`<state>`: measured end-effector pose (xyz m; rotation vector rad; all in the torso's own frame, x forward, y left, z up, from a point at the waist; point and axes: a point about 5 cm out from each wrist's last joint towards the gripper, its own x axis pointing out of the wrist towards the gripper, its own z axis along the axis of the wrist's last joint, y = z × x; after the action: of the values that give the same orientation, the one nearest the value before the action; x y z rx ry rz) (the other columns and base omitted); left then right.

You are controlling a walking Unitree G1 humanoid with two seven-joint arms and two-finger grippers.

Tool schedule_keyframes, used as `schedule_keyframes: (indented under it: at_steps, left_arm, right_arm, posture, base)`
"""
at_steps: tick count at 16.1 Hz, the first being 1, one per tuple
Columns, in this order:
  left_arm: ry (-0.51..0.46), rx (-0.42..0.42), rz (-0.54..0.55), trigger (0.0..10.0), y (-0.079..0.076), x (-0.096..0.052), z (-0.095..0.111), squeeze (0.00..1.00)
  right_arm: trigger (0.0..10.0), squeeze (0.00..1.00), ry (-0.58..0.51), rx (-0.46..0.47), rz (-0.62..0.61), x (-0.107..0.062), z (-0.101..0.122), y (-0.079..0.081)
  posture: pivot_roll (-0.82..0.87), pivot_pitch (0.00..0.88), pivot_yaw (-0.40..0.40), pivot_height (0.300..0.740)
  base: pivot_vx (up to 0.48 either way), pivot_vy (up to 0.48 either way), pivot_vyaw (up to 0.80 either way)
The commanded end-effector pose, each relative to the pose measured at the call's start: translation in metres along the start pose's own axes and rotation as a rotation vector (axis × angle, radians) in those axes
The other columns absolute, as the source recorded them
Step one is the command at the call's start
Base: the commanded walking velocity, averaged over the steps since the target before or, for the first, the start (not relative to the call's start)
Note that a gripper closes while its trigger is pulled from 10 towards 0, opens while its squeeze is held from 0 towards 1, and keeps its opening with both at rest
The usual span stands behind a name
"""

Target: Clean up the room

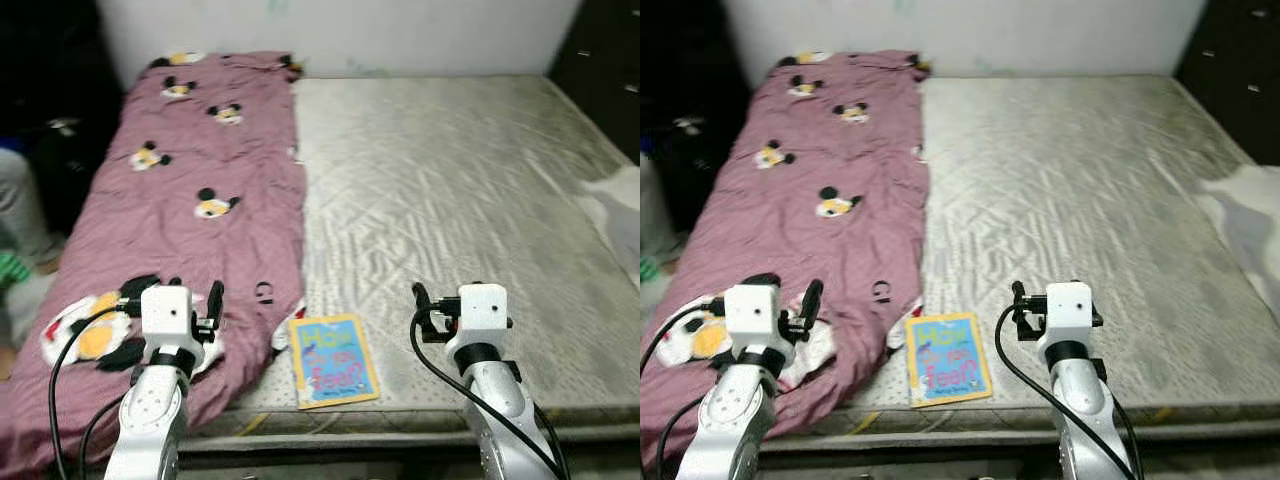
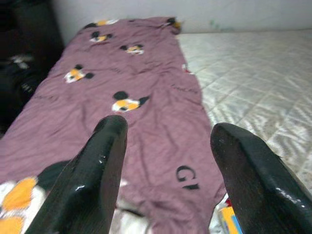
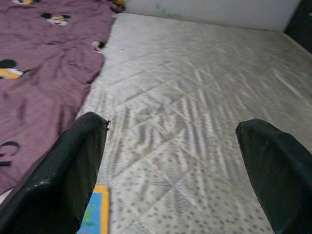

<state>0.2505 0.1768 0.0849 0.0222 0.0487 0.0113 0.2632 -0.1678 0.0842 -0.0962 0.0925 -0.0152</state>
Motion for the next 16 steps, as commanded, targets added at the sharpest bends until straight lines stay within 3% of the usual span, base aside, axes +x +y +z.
schedule_keyframes:
  at_steps: [1, 3, 8, 16]
  left_arm:
    - [0.022, -0.001, 0.015, 10.0, 0.002, -0.003, -0.002, 0.0]
    - [0.015, -0.023, -0.021, 10.0, 0.0, -0.001, 0.001, 0.0]
    - [0.007, 0.003, 0.012, 10.0, 0.012, -0.005, 0.005, 0.0]
    - [0.02, -0.021, 0.013, 10.0, 0.011, -0.004, 0.004, 0.0]
  right_arm:
    - [10.0, 0.0, 0.005, 0.017, 0.005, -0.003, -0.001, 0.002]
    - [10.0, 0.0, 0.007, 0.033, 0.006, -0.004, 0.0, 0.003]
    - [10.0, 0.0, -0.009, 0.053, 0.012, -0.006, 0.005, 0.002]
    - [10.0, 0.0, -0.004, 0.048, 0.033, -0.003, 0.006, 0.004]
  posture:
    - [-0.06, 0.09, 0.039, 0.74]
    - [-0.06, 0.101, 0.038, 0.74]
    - [-0.06, 0.136, 0.034, 0.74]
    - [-0.06, 0.144, 0.028, 0.74]
  base:
    - [0.0, 0.0, 0.0]
    - [0.0, 0.0, 0.0]
    - [0.0, 0.0, 0.0]
    - [0.0, 0.0, 0.0]
